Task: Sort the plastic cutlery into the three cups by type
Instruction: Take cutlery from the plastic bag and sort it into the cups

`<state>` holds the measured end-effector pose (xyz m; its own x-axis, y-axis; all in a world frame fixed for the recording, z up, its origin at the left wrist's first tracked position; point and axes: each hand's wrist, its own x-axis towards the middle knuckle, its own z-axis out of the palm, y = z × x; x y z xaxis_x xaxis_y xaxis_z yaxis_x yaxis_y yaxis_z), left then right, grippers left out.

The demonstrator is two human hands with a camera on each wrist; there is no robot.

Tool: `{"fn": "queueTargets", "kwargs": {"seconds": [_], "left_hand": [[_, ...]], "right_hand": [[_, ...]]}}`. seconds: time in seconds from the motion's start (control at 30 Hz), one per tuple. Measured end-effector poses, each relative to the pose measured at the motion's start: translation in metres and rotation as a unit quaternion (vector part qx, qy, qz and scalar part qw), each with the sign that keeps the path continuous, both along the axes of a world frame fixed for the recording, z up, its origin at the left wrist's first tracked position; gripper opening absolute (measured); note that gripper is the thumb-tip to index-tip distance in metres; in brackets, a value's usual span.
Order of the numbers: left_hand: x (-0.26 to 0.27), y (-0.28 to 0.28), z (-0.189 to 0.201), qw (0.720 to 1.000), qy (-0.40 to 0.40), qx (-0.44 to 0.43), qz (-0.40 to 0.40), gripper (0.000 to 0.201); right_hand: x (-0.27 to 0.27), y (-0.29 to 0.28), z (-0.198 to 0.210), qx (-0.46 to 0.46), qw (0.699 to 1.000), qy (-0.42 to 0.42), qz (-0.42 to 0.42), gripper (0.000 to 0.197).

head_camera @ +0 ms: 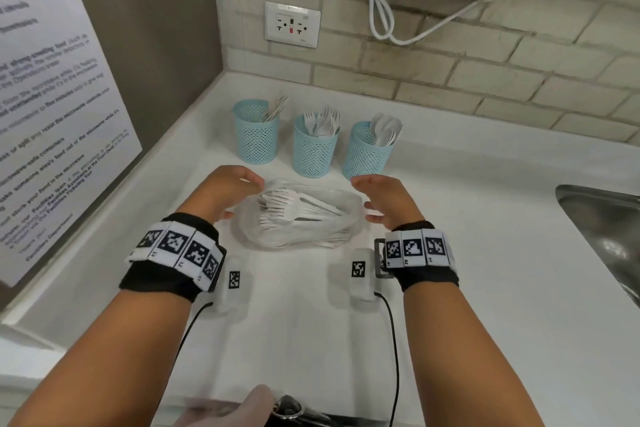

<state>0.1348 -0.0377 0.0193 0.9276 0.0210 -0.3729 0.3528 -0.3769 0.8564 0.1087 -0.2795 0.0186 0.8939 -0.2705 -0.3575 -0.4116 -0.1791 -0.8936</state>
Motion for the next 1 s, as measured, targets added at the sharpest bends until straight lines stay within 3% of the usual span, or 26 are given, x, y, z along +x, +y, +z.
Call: {"fn": "queueTargets", "kwargs": {"seconds": [0.13, 0.23, 0.33, 0.43, 0.53, 0.6, 0.7, 0.8, 0.87, 0.93, 1.0], "left_hand": [[-0.001, -0.017, -0.009, 0.974, -0.031, 0.207, -0.087, 0.023], [-0.004, -0.019, -0.011, 0.959, -0.074, 0.261, -0.084, 0.024], [-0.006, -0.017, -0.009, 0.95, -0.113, 0.278, -0.085, 0.029], [-0.006, -0.015, -0.009, 0.965, -0.121, 0.223, -0.064, 0.04], [-0.003, -0.009, -0.01, 0.997, -0.071, 0.028, 0.03, 0.035], [-0.003, -0.006, -0.009, 0.995, -0.025, -0.064, 0.073, 0.033], [-0.002, -0.006, -0.017, 0.993, -0.018, -0.083, 0.088, 0.024], [-0.004, -0.008, -0.018, 0.995, -0.019, -0.073, 0.071, 0.019], [-0.004, -0.009, -0.014, 0.997, -0.035, -0.049, 0.054, 0.025], [-0.004, -0.012, -0.012, 0.996, -0.083, 0.026, 0.008, 0.029], [-0.005, -0.014, -0.017, 0.986, -0.117, 0.107, -0.042, 0.033]], "right_hand": [[-0.001, 0.019, 0.002, -0.148, 0.977, 0.038, 0.146, 0.028], [-0.001, 0.021, -0.011, -0.32, 0.926, 0.049, 0.197, 0.031], [0.002, 0.016, -0.017, -0.356, 0.918, 0.029, 0.171, 0.034], [0.01, 0.012, -0.022, -0.29, 0.947, -0.019, 0.134, 0.039], [0.009, 0.007, -0.026, -0.064, 0.997, -0.05, 0.01, 0.028], [0.009, 0.003, -0.028, 0.045, 0.998, -0.031, -0.033, 0.028], [0.007, 0.003, -0.036, 0.105, 0.993, 0.012, -0.046, 0.034], [0.008, 0.004, -0.043, 0.014, 0.999, 0.034, 0.018, 0.033], [0.013, 0.004, -0.036, -0.164, 0.984, 0.014, 0.067, 0.034], [0.014, 0.011, -0.019, -0.317, 0.944, -0.056, 0.066, 0.03], [0.012, 0.022, -0.001, -0.318, 0.934, -0.149, 0.068, 0.024]]}}
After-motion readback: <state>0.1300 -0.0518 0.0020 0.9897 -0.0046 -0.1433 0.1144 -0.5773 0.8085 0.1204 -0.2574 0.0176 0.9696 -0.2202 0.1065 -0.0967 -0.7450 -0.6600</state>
